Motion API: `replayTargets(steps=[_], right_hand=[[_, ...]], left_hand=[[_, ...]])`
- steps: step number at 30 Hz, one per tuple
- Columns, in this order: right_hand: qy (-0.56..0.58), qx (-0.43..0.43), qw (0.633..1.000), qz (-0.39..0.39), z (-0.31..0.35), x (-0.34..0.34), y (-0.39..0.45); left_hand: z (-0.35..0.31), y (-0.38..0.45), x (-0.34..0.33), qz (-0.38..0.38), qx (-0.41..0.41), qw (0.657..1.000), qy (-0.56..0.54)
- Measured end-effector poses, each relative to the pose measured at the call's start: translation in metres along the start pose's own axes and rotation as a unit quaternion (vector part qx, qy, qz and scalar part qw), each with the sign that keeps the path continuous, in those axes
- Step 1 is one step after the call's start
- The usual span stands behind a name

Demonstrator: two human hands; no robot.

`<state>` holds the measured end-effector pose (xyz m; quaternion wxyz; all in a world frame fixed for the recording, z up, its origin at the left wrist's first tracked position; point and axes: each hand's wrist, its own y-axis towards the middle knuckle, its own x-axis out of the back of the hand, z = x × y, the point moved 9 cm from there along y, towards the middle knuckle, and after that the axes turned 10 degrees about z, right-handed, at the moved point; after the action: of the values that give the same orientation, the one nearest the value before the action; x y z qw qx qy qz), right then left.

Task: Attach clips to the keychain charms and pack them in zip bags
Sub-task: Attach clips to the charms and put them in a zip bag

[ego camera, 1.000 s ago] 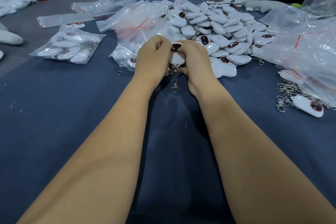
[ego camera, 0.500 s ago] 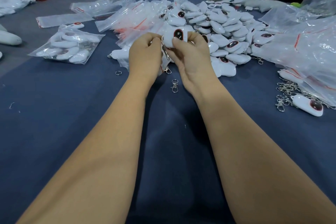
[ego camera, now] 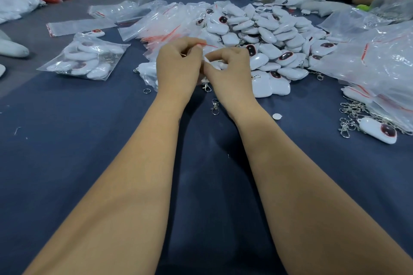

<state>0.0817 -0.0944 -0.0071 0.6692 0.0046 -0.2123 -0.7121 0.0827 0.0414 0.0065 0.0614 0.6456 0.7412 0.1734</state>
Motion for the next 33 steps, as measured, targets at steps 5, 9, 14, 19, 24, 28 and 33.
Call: replayTargets(steps=[5,9,14,19,24,28,33], right_hand=[[-0.020,-0.008,0.998,0.066,0.002,-0.009,-0.003],[-0.032,0.005,0.997,0.069,0.004,-0.013,-0.002],[-0.038,-0.002,0.999,-0.016,0.003,0.006,0.000],[-0.036,-0.025,0.999,-0.025,0.000,0.012,-0.003],[-0.060,-0.053,0.993,-0.087,-0.002,0.032,-0.003],[-0.268,-0.110,0.952,-0.101,-0.009,0.045,-0.003],[-0.385,-0.118,0.915,-0.030,-0.015,0.034,-0.001]], left_hand=[[-0.015,-0.006,-0.008,0.020,-0.079,0.995,0.050],[-0.021,-0.008,-0.002,-0.008,-0.100,0.993,0.057],[-0.008,-0.007,-0.016,0.081,-0.014,0.997,0.001],[0.008,-0.003,-0.019,0.090,0.035,0.984,0.152],[0.012,0.000,0.028,-0.098,0.058,0.980,0.162],[0.004,-0.010,0.059,-0.227,0.002,0.974,-0.023],[-0.008,-0.005,0.029,-0.098,-0.041,0.993,-0.043]])
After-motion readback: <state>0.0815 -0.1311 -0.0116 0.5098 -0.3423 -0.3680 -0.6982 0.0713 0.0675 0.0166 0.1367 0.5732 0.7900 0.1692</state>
